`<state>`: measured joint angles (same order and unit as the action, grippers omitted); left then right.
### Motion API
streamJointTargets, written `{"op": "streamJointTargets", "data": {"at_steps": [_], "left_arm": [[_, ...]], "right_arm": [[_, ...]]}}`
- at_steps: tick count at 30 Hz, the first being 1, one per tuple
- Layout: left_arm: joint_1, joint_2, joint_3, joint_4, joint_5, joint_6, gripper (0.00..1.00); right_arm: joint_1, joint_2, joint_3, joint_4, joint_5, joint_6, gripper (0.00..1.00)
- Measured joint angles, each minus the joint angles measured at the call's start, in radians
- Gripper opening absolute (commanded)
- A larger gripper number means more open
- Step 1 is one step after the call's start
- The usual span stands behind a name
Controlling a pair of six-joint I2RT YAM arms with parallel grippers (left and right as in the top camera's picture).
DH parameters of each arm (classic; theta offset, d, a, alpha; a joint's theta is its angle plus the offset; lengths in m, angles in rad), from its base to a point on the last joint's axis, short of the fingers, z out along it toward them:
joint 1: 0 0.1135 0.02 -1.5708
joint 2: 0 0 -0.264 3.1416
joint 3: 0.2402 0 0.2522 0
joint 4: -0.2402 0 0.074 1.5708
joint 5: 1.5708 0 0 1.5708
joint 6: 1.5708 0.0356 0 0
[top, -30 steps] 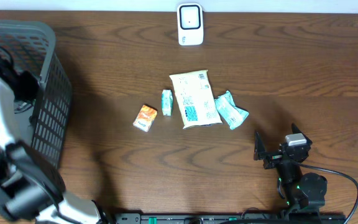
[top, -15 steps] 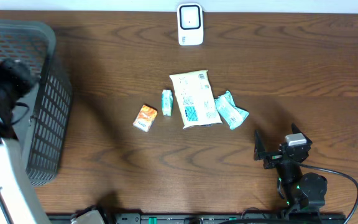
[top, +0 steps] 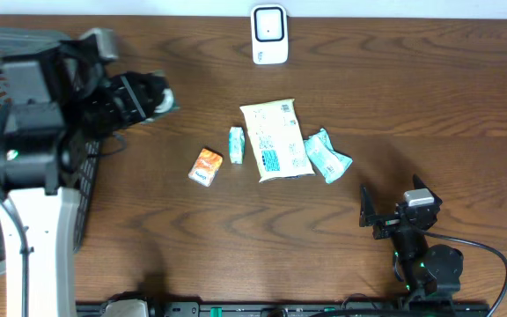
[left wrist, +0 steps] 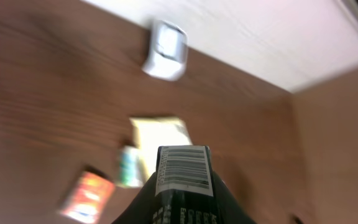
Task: Scan the item barcode
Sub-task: 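Carry the dark green tube toward the scanner with the left gripper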
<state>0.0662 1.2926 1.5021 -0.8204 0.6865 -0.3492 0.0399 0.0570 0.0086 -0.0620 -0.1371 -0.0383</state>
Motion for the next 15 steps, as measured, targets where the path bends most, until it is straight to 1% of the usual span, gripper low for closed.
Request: {"op": "streamJointTargets", "data": {"at_steps": [1, 8, 12, 15], "left_arm": [[-0.008, 0.01, 0.0, 0.009, 0.033, -0.01, 0.12], [-0.017, 0.072, 0.0, 0.114, 0.398, -0.118, 0.11], [-0.017, 0.074, 0.0, 0.122, 0.559, -0.201, 0.12], [-0.017, 0.074, 0.0, 0.122, 0.673, -0.239, 0.11]], "right_arm": [[0.0, 0.0, 0.0, 0.0, 0.0, 0.0, 0.99], [0.0, 0.0, 0.0, 0.0, 0.0, 0.0, 0.99], [0.0, 0.0, 0.0, 0.0, 0.0, 0.0, 0.99], [0.0, 0.0, 0.0, 0.0, 0.0, 0.0, 0.99]]}}
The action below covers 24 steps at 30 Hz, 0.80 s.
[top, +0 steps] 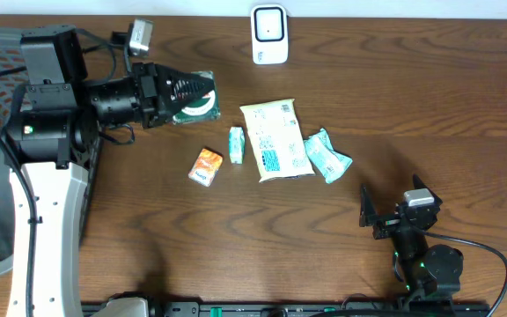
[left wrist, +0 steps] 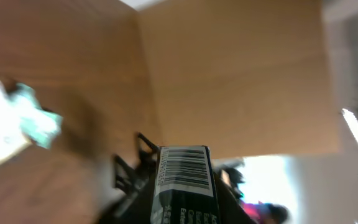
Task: Scan the item barcode
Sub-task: 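Carry the dark green tube toward the scanner with the left gripper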
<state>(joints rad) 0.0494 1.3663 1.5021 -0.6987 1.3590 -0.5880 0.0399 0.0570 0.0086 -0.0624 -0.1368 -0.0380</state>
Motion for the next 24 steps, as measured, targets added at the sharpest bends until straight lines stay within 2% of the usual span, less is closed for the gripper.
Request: {"op": "streamJointTargets", "data": {"at_steps": [4, 8, 24], "left_arm": [[0.0, 0.0, 0.0, -0.024, 0.116, -0.023, 0.11], [0.0, 0.0, 0.0, -0.058, 0.158, -0.025, 0.08], [-0.041, 0.0, 0.0, -0.061, 0.16, 0.065, 0.08]], "right_arm": [[0.0, 0.0, 0.0, 0.0, 0.0, 0.0, 0.99], [0.0, 0.0, 0.0, 0.0, 0.0, 0.0, 0.99], [0.0, 0.0, 0.0, 0.0, 0.0, 0.0, 0.99]]}}
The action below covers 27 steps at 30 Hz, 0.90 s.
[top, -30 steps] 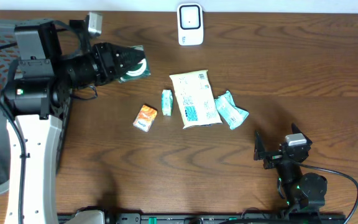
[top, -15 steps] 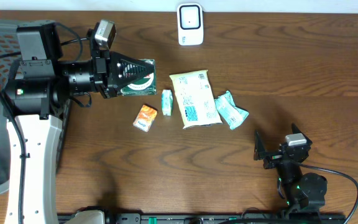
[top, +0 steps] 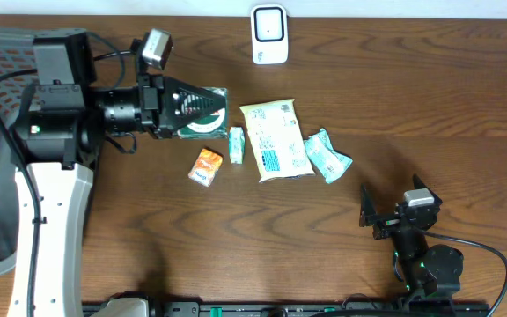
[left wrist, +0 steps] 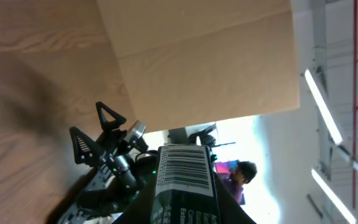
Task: Scan the item barcode
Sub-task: 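Carry the dark green tube toward the scanner with the left gripper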
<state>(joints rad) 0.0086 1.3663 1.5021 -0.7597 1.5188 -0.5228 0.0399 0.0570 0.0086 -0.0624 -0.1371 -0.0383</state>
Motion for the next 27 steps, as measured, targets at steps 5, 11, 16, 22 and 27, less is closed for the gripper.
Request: {"op": "streamJointTargets", "data": {"at_steps": [5, 11, 16, 22, 27], "left_arm": [[-0.029, 0.0, 0.0, 0.0, -0.042, 0.054, 0.08], [-0.058, 0.002, 0.0, 0.0, -0.086, 0.148, 0.08], [-0.099, 0.042, 0.0, 0.0, -0.089, 0.235, 0.08], [-0.144, 0.13, 0.0, -0.022, -0.092, 0.359, 0.08], [-0.18, 0.213, 0.0, -0.029, -0.123, 0.443, 0.08]], "right_arm": [[0.0, 0.0, 0.0, 0.0, 0.0, 0.0, 0.99], [0.0, 0.0, 0.0, 0.0, 0.0, 0.0, 0.99], [0.0, 0.0, 0.0, 0.0, 0.0, 0.0, 0.99], [0.0, 0.0, 0.0, 0.0, 0.0, 0.0, 0.99], [0.0, 0.0, 0.0, 0.0, 0.0, 0.0, 0.99]]}}
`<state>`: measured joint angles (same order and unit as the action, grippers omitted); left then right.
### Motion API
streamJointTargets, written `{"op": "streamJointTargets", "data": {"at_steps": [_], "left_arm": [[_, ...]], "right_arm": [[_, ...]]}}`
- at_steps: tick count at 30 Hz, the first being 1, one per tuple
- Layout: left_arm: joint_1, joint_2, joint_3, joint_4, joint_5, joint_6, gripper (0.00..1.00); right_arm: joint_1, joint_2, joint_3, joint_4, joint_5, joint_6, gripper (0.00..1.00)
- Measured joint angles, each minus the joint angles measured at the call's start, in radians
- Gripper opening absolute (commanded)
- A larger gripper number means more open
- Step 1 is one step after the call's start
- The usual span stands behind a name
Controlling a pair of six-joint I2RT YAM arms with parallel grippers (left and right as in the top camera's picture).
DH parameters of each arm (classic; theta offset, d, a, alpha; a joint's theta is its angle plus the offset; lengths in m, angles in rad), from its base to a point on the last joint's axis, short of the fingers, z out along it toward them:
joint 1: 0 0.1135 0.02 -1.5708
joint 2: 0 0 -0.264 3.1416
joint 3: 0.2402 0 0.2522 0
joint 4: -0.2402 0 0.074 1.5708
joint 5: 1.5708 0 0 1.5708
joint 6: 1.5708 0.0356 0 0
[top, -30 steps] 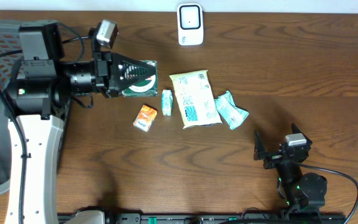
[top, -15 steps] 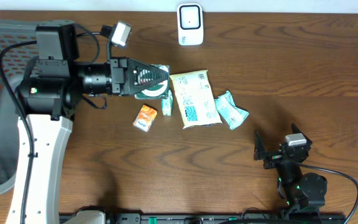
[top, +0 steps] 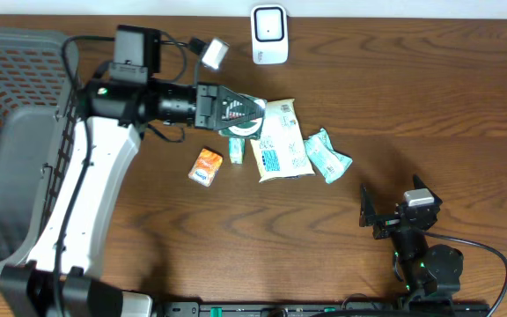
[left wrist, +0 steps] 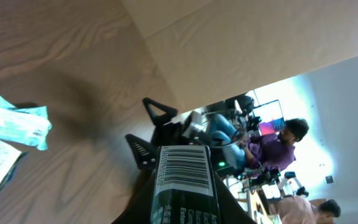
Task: Scan the item barcode
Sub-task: 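Carry the dark green tube toward the scanner with the left gripper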
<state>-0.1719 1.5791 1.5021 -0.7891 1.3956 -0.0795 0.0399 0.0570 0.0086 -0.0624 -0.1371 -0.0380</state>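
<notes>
My left gripper [top: 241, 114] is shut on a dark pack [top: 236, 113] that carries a white barcode label [left wrist: 182, 170]. It holds the pack just above the table, at the left edge of the white packet [top: 275, 139]. In the left wrist view the label faces the camera, and the view looks across the table toward the right arm. The white scanner [top: 269, 34] stands at the table's far edge, behind and a little right of the pack. My right gripper [top: 393, 214] rests open at the front right, holding nothing.
A teal packet [top: 327, 156], an orange packet [top: 206, 167] and a small teal item [top: 237, 146] lie mid-table around the white packet. A grey mesh basket [top: 7, 132] stands at the left edge. The left arm's white link [top: 86, 202] crosses the left part of the table.
My left gripper has moved to the right with the dark pack, from left of the small teal item to the white packet's left edge. The right arm has not moved.
At first my left gripper held the barcoded pack near the basket, its camera facing the scanner. Then it was farther right with the camera turned toward the right arm. It kept shifting right and now reaches the white packet.
</notes>
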Motion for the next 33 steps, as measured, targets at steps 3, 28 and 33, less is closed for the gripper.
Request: {"op": "streamJointTargets", "data": {"at_steps": [3, 28, 33], "left_arm": [[-0.026, 0.036, 0.0, -0.008, -0.034, 0.044, 0.07], [-0.238, 0.074, 0.0, 0.108, -0.934, 0.238, 0.07], [-0.299, 0.154, 0.0, 0.179, -1.086, 0.136, 0.08]], "right_arm": [[0.0, 0.0, 0.0, 0.0, 0.0, 0.0, 0.99], [0.0, 0.0, 0.0, 0.0, 0.0, 0.0, 0.99], [0.0, 0.0, 0.0, 0.0, 0.0, 0.0, 0.99]]}}
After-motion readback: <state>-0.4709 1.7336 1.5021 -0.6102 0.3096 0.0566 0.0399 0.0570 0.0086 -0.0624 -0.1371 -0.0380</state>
